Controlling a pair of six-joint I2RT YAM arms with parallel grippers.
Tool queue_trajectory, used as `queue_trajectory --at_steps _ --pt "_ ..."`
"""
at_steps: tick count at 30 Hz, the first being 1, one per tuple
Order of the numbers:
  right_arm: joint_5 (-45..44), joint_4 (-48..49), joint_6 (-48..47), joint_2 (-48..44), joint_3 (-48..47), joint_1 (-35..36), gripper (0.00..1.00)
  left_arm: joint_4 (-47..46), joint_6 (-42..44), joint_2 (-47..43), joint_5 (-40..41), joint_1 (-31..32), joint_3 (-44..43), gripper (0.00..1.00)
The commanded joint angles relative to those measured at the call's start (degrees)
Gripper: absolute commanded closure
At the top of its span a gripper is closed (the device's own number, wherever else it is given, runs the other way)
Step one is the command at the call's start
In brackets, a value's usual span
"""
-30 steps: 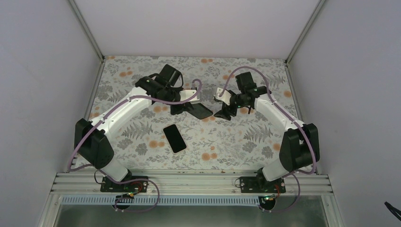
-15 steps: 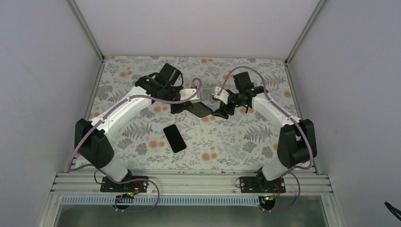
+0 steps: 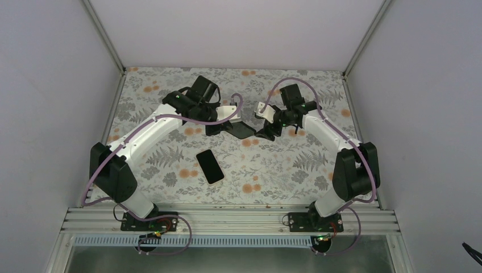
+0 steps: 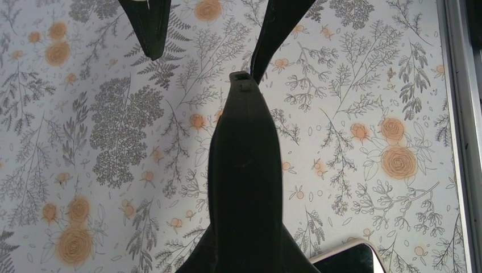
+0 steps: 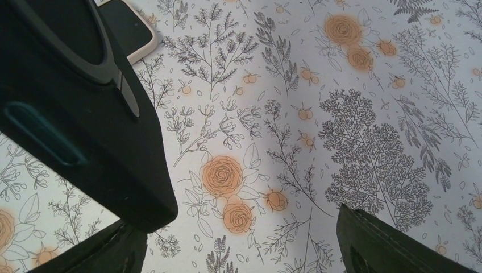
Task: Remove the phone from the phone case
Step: Remove the phone case from the phone.
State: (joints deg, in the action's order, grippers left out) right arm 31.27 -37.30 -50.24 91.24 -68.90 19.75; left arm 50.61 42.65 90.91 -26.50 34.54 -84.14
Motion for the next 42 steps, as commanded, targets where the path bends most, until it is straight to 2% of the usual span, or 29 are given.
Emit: queue_trajectory --at_steps 1,13,28,33,38,42 --pt "-0.4 -0.7 -1.6 0.7 -2.7 -0.8 0.14 -0.7 0.5 -1.2 -1.5 0.4 -0.2 0.98" --pt "-0.2 -2.4 -1.9 0.1 -2.7 -0.8 0.14 -1.0 0.7 -0.9 -0.8 0.5 -0.1 0.98" --pt "0.2 0.8 0.1 0.8 -3.1 -0.8 0.14 -1.2 0.2 -1.0 -1.3 0.9 0.0 0.98" --pt "-1.0 6.5 3.2 0.5 -2.6 -0.8 0.14 0.2 0.2 -0.1 -5.1 1.6 -1.1 0.98" --pt "-3.4 9.3 5.9 3.6 -5.9 -0.7 0.13 4.3 0.4 1.7 -11.2 2.7 -5.9 0.98" --pt "-3.2 11.4 7.0 5.7 -7.1 -0.6 0.13 4.9 0.7 1.2 -12.3 2.8 -6.5 0.98"
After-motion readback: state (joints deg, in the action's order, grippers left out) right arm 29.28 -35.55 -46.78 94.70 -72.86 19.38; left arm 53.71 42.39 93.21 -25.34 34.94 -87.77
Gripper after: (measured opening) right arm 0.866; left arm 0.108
